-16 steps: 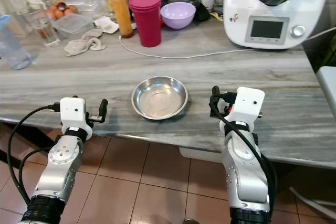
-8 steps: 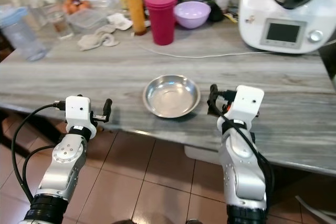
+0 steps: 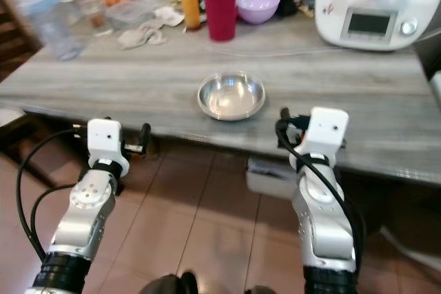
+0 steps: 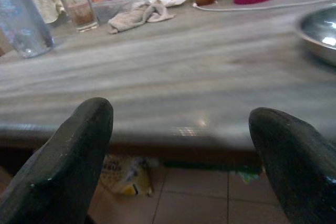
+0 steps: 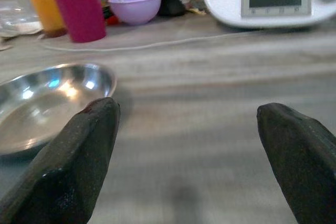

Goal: Setting the table

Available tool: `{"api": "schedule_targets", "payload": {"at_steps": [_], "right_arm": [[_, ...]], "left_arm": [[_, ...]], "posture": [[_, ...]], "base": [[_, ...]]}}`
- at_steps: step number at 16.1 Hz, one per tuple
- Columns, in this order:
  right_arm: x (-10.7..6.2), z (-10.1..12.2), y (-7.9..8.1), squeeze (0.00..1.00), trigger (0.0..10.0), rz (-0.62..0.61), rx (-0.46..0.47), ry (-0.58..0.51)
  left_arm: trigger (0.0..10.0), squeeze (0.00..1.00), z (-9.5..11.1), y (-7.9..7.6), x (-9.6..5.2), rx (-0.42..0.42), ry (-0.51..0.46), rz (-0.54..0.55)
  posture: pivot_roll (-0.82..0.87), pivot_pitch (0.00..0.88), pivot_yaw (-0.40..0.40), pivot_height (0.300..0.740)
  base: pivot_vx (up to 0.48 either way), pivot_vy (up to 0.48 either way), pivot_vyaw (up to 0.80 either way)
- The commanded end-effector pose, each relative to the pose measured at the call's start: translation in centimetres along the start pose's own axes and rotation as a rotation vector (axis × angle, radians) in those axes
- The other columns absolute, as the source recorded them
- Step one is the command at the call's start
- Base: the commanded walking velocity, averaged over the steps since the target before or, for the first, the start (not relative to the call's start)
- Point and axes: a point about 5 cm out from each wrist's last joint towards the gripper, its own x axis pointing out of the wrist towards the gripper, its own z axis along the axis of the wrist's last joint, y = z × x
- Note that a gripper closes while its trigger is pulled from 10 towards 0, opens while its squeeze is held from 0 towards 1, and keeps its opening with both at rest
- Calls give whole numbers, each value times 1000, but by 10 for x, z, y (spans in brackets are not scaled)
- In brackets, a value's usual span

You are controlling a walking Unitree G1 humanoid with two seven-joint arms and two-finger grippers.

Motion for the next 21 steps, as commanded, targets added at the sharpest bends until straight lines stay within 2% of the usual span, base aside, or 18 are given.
{"api": "schedule_targets", "payload": {"at_steps": [1,4,5,6,8,14,15,17,21], "right_arm": [[-1,-2,0,0,10000,-8,-25,-3],[-1,-6,-2,0,10000,-8,-50,13],[-2,-10,-2,0,10000,3,-20,63],[-4,-10,-2,0,10000,27,-49,52],[-5,-12,-4,0,10000,12,-13,56],[-5,-12,-3,0,10000,25,13,55],[-5,-12,-3,0,10000,27,13,54],[-6,-13,-3,0,10000,29,18,54],[-5,-13,-2,0,10000,30,22,50]], "left_arm": [[10000,0,2,1,0,11,1,-3],[10000,0,3,0,-1,7,4,-13],[10000,0,2,0,-1,8,5,-15],[10000,0,2,-1,-2,7,7,-20],[10000,0,2,-2,-2,6,9,-27],[10000,0,1,-5,-5,5,5,-54],[10000,0,3,-5,-5,4,-11,-65],[10000,0,10,-6,-6,-54,-60,-140],[10000,0,12,-7,-8,-52,-78,-186]], "posture": [[-196,94,83,740],[-199,97,85,740],[-200,99,86,740],[-200,99,85,740],[-202,101,84,740],[-201,100,86,740],[-201,98,87,740],[-201,98,87,740],[-200,97,90,740]], "base": [[-341,0,0],[-337,0,0],[-341,0,0],[-341,0,0],[-345,0,0],[-323,0,0],[0,0,0],[0,0,0],[0,0,0]]}}
